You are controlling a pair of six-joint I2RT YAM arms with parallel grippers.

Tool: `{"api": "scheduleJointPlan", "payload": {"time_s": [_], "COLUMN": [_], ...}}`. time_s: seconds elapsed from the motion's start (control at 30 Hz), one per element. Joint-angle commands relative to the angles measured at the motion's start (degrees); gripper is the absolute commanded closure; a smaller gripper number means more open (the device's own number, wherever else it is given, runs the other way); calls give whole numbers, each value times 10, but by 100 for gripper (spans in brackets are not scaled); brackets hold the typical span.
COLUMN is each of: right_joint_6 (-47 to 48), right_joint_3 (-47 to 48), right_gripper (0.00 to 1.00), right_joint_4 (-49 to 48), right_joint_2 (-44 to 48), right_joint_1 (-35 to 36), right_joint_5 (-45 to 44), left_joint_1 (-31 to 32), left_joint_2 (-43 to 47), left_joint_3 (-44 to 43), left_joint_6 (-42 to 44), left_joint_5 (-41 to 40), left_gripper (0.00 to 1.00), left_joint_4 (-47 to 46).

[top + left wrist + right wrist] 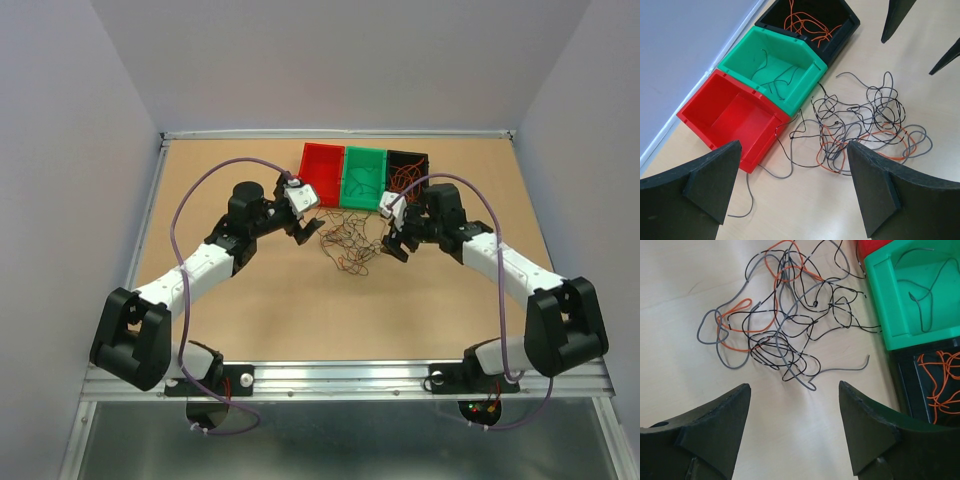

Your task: Untangle the cables

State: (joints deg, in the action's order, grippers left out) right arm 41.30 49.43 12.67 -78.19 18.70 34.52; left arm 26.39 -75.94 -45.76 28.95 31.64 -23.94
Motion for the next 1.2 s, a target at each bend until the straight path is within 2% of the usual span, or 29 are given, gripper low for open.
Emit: {"api": "scheduleJointPlan", "payload": {"time_s": [0.0,0.27,0.37,0.4,0.57,0.6,0.7,0.77,0.93,1.17], "right_joint_6": [-18,-32,-32,-32,-39,-41,-55,-68,-97,-137], "right_joint_3": [-15,-7,-1,1,-1,-1,-2,-10,-50,-63], "right_gripper": [25,31,39,46,60,73,99,99,99,99], "right_joint_4": [-69,-106,-108,-109,-112,-113,-113,-115,-144,-177], "right_joint_2": [-24,-79,-109,-114,-123,-122,-110,-91,34,135], "right_joint_1": [-2,5,15,17,23,26,27,27,27,22], "right_joint_5": [8,-14,-32,-36,-40,-42,-44,-42,-19,-45], "left_joint_1": [0,1,1,1,2,2,5,7,35,44], "left_joint_2": [19,11,9,9,5,4,1,-5,-20,-19], "left_joint_3": [-14,-23,-25,-26,-28,-28,-30,-32,-33,-23], "left_joint_6": [10,10,11,12,16,17,20,20,37,30], "left_joint_5": [18,18,18,18,18,18,18,19,4,-70], "left_gripper": [1,1,1,1,1,1,1,1,1,1], "left_joint_4": [-7,5,9,10,17,18,24,26,35,11]}}
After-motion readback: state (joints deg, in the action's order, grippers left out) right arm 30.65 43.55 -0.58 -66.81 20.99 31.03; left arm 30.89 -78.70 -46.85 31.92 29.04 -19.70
